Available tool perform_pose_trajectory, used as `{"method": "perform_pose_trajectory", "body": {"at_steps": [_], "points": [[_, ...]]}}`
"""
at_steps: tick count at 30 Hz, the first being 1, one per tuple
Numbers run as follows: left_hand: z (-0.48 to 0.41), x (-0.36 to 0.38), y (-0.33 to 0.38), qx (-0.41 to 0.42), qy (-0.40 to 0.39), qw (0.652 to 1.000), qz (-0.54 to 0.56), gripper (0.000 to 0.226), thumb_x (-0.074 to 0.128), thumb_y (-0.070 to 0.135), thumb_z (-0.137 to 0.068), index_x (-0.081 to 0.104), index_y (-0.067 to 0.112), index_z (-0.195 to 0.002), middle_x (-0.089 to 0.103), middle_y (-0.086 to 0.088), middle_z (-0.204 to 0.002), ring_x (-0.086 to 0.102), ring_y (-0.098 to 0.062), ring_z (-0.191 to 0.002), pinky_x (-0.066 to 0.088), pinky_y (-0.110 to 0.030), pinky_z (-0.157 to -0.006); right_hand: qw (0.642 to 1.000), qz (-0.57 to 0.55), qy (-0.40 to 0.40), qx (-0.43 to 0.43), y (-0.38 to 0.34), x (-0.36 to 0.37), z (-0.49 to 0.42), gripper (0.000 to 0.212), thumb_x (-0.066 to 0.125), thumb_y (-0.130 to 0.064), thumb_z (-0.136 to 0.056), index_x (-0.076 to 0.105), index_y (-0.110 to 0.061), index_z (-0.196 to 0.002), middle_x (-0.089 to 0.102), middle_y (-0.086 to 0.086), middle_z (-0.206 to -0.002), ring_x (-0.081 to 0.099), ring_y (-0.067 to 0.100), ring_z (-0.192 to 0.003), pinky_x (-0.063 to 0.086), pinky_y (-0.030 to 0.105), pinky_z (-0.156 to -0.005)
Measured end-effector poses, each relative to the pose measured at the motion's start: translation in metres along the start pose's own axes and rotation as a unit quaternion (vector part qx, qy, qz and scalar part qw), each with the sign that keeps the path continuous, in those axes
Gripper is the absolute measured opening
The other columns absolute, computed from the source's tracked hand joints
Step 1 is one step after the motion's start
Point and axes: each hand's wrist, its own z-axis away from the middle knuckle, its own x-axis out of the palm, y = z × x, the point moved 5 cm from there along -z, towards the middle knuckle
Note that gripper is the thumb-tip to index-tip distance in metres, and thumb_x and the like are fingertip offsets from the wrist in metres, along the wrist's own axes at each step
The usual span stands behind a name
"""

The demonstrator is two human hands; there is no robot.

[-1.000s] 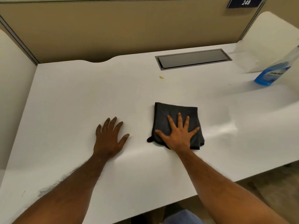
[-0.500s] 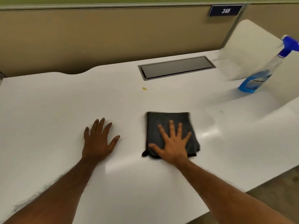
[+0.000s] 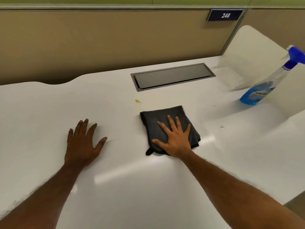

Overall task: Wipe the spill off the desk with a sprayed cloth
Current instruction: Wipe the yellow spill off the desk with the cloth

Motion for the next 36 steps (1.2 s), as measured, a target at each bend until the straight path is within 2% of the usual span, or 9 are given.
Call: {"method": "perform_pose_trajectory", "body": {"at_steps": [3, 8, 14, 18, 22, 27, 29, 34, 36], "points": [[-0.002, 0.000, -0.003, -0.024, -0.005, 1.000, 0.012, 0.083, 0.025, 0.073, -0.085, 0.041, 0.019, -0.146, 0.026, -0.012, -0.160, 0.017, -0.027, -0.151, 0.013, -0.053, -0.120, 0.992, -0.022, 0.015, 0.126, -0.012, 0.000, -0.024, 0.095, 0.004, -0.096, -0.070, 0.002, -0.049, -0.152, -0.011, 0.001, -0.166, -0.016, 0.036, -0.150, -0.015, 0.075, -0.107], [-0.011, -0.001, -0.003, -0.055, 0.003, 0.998, 0.029, 0.082, 0.027, 0.071, -0.085, 0.041, 0.017, -0.146, 0.026, -0.011, -0.160, 0.017, -0.026, -0.151, 0.013, -0.051, -0.121, 0.995, 0.019, -0.002, -0.101, -0.046, 0.004, -0.050, 0.089, 0.009, -0.095, -0.073, 0.001, -0.052, -0.151, -0.009, -0.004, -0.166, -0.015, 0.032, -0.151, -0.012, 0.074, -0.110], [-0.012, 0.008, -0.010, -0.080, 0.001, 0.997, 0.020, 0.081, 0.028, 0.070, -0.086, 0.040, 0.019, -0.147, 0.026, -0.010, -0.161, 0.016, -0.024, -0.151, 0.012, -0.049, -0.122, 0.990, -0.015, 0.029, 0.136, -0.039, -0.007, -0.102, 0.101, 0.003, -0.095, -0.070, 0.007, -0.041, -0.155, -0.005, 0.008, -0.166, -0.012, 0.041, -0.150, -0.010, 0.079, -0.104], [-0.012, 0.012, -0.012, -0.086, 0.018, 0.996, 0.024, 0.076, 0.030, 0.068, -0.087, 0.044, 0.019, -0.143, 0.031, -0.010, -0.158, 0.022, -0.026, -0.149, 0.015, -0.049, -0.121, 0.998, 0.004, -0.002, -0.055, -0.084, -0.001, -0.121, 0.098, 0.005, -0.096, -0.068, 0.001, -0.047, -0.153, -0.008, 0.005, -0.166, -0.014, 0.042, -0.149, -0.017, 0.077, -0.104], [-0.012, 0.013, -0.010, -0.083, 0.020, 0.996, 0.025, 0.075, 0.032, 0.066, -0.086, 0.045, 0.018, -0.143, 0.034, -0.011, -0.157, 0.027, -0.027, -0.147, 0.016, -0.051, -0.121, 0.971, 0.034, -0.012, -0.235, -0.102, 0.002, -0.125, 0.087, 0.017, -0.094, -0.075, 0.000, -0.054, -0.150, -0.006, -0.003, -0.167, -0.014, 0.033, -0.151, -0.006, 0.076, -0.108], [-0.011, 0.015, -0.011, -0.086, 0.013, 0.996, 0.017, 0.073, 0.031, 0.066, -0.087, 0.044, 0.020, -0.143, 0.033, -0.009, -0.157, 0.026, -0.025, -0.147, 0.015, -0.049, -0.121, 0.998, -0.021, 0.007, 0.065, -0.087, -0.007, -0.138, 0.090, 0.013, -0.091, -0.076, 0.009, -0.046, -0.154, -0.006, 0.003, -0.167, -0.013, 0.037, -0.151, -0.020, 0.078, -0.103], [-0.011, 0.014, -0.011, -0.091, 0.018, 0.995, 0.018, 0.071, 0.031, 0.064, -0.088, 0.046, 0.020, -0.142, 0.035, -0.008, -0.156, 0.028, -0.025, -0.147, 0.017, -0.049, -0.121, 0.994, -0.033, -0.006, 0.105, -0.106, -0.003, -0.129, 0.093, 0.012, -0.090, -0.076, 0.003, -0.042, -0.155, -0.011, 0.008, -0.166, -0.016, 0.043, -0.149, -0.017, 0.080, -0.101], [-0.012, 0.009, -0.009, -0.088, 0.022, 0.996, 0.022, 0.069, 0.031, 0.061, -0.088, 0.052, 0.017, -0.138, 0.042, -0.010, -0.152, 0.036, -0.028, -0.143, 0.023, -0.051, -0.118, 0.973, 0.009, -0.017, -0.228, -0.144, 0.015, -0.089, 0.086, 0.017, -0.092, -0.076, 0.001, -0.052, -0.151, -0.011, -0.001, -0.166, -0.019, 0.036, -0.150, -0.019, 0.073, -0.106], [-0.011, 0.008, -0.009, -0.088, 0.017, 0.996, 0.019, 0.071, 0.028, 0.062, -0.088, 0.051, 0.017, -0.139, 0.041, -0.011, -0.153, 0.035, -0.029, -0.143, 0.022, -0.051, -0.118, 0.968, 0.013, -0.015, -0.252, -0.125, 0.011, -0.085, 0.084, 0.019, -0.092, -0.076, 0.002, -0.056, -0.150, -0.009, -0.005, -0.166, -0.018, 0.031, -0.151, -0.017, 0.072, -0.108]]}}
